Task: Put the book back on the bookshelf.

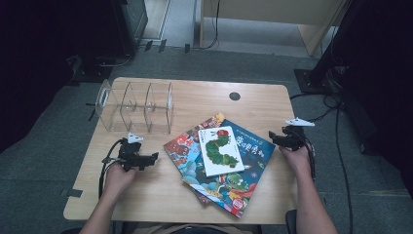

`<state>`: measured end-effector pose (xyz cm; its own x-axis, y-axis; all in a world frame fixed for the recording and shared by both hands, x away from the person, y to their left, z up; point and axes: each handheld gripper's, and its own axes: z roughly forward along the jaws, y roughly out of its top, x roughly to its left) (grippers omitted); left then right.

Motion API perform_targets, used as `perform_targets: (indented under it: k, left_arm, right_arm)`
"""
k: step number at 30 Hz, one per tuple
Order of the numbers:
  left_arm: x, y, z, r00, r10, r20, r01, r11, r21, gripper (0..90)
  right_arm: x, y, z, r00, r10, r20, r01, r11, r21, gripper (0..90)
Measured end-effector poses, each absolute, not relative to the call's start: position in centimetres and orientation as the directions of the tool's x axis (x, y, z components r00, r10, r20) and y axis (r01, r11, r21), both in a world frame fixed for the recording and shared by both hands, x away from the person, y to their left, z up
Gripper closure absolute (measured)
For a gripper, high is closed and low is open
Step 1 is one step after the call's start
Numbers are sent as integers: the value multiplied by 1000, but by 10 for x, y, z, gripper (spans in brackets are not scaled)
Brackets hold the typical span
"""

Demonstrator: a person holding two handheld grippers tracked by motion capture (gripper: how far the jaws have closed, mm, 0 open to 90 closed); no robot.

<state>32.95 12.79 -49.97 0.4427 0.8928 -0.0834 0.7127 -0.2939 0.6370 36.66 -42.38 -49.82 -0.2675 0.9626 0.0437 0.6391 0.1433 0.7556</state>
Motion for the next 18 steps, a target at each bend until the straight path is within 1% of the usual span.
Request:
perform_targets:
  k: [6,9,11,13,15,17,18]
  left_arm:
    - [329,124,-493,461,881,-107,716,-297,632,132]
    - [327,121,-490,466,882,-71,705,-321,632,133]
    - [327,121,-489,471,879,-74,703,-324,633,132]
    - [326,121,-488,479,873,-90,705,-321,632,132]
    - [325,123,-485,509,849,-138,698,-313,644,131]
    - [323,124,-483,538,827,-161,685,-319,655,138]
    - [323,123,-482,539,828,-158,688,-323,650,146]
  right_arm:
    - [364,-421,-494,-284,957,55,632,144,761,343]
    - [363,-417,-491,-302,952,53,625,156,765,344]
    - [362,-414,-489,-316,947,52,621,165,766,350]
    - [362,-413,-489,-321,946,50,618,168,768,353]
    - [360,-409,-487,-337,940,54,616,177,767,361]
    - [359,-407,-486,-348,936,48,613,188,767,365]
    - [359,-406,-485,-354,934,48,611,192,768,367]
